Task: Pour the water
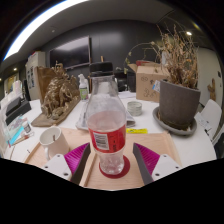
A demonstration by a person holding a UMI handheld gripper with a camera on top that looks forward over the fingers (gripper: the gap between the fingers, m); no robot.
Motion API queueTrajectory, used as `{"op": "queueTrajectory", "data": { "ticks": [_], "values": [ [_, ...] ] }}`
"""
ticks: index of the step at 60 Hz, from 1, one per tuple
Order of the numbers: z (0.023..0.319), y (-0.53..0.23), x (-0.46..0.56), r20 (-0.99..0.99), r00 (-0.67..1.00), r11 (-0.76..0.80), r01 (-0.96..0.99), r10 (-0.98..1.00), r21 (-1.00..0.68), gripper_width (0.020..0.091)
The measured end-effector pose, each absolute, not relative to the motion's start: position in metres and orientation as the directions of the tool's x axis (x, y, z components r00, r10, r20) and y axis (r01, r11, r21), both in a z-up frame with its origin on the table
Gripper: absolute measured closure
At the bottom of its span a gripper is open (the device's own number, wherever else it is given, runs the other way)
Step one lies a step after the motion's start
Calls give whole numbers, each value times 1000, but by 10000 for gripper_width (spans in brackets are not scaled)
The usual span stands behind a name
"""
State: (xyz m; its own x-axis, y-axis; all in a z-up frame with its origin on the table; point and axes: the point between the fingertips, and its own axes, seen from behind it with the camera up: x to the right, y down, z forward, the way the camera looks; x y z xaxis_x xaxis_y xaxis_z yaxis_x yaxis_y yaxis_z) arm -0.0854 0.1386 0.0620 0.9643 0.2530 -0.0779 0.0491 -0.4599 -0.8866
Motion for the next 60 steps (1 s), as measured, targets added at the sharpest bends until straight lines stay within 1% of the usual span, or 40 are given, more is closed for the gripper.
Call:
{"op": "queueTrajectory", "data": {
  "ticks": [2, 5, 11, 22, 29, 36, 47, 53, 60],
  "values": [
    [66, 132, -84, -83, 966, -472, 43, 244, -881, 258],
    [75, 123, -81, -75, 971, -478, 44, 226, -877, 248],
    [92, 94, -70, -13, 987, -529, 75, 161, -845, 252],
    [155, 7, -95, -14, 994, -554, 46, 104, -831, 248],
    [194, -59, -114, 29, 996, -543, 72, 87, -837, 243],
    [219, -118, -134, 93, 992, -520, 126, 89, -845, 246],
    [236, -185, -158, 122, 987, -513, 160, 108, -843, 251],
    [231, -206, -161, 113, 988, -535, 150, 102, -832, 251],
    [236, -216, -161, 132, 986, -520, 167, 104, -838, 250]
  ]
}}
